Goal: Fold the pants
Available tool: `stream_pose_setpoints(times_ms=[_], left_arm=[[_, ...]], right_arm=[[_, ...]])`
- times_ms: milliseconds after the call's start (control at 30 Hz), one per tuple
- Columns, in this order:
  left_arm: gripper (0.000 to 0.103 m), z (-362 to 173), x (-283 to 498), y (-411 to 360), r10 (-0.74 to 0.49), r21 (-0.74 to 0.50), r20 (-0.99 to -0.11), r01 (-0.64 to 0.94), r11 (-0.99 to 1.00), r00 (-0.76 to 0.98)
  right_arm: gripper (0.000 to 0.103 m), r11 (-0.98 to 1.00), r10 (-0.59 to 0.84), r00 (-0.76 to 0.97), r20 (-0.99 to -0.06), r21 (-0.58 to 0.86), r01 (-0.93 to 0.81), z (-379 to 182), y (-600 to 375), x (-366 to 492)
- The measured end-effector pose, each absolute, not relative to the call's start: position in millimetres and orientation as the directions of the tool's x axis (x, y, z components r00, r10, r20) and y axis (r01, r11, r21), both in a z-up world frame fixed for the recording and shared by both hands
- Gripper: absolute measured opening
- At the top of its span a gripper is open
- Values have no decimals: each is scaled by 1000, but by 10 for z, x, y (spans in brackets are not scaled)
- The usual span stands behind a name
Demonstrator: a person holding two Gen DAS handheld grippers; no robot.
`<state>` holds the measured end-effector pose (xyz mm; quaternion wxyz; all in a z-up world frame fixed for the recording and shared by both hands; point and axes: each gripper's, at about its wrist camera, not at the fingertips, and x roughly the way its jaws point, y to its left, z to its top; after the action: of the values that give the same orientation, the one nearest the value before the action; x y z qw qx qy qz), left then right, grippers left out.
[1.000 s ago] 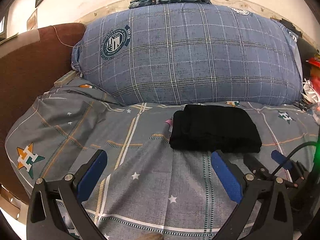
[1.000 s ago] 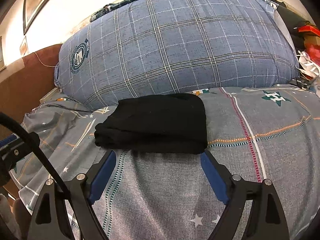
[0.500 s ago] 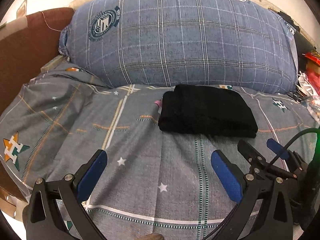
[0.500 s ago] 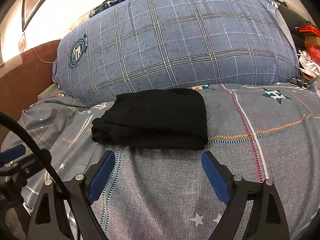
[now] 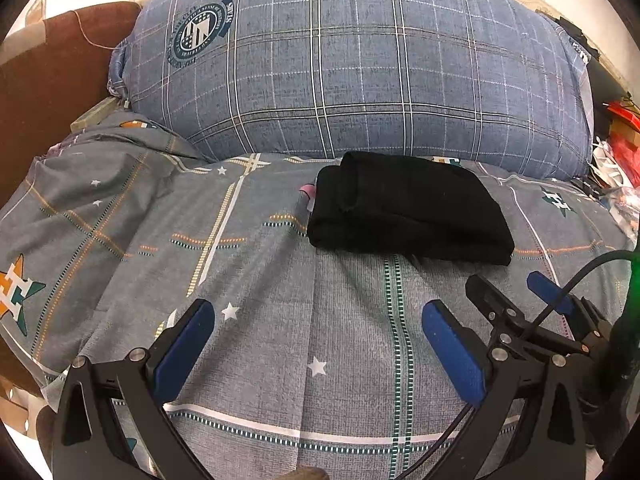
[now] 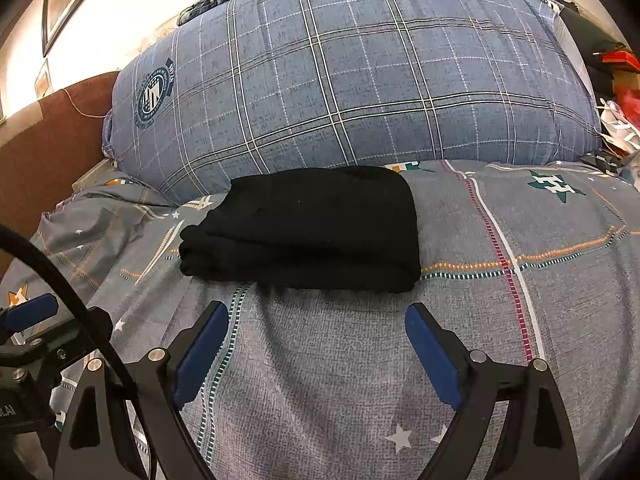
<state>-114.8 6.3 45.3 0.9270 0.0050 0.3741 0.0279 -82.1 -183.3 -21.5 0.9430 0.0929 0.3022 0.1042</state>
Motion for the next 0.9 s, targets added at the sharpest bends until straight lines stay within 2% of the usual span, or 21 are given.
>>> stream_pose_setpoints(times_ms=[900], left_arm=[[103, 266, -1009, 131, 16, -10, -744, -35, 999, 669]], right_arm=[[94, 965, 241, 780, -577, 225, -132, -265, -1822, -783]])
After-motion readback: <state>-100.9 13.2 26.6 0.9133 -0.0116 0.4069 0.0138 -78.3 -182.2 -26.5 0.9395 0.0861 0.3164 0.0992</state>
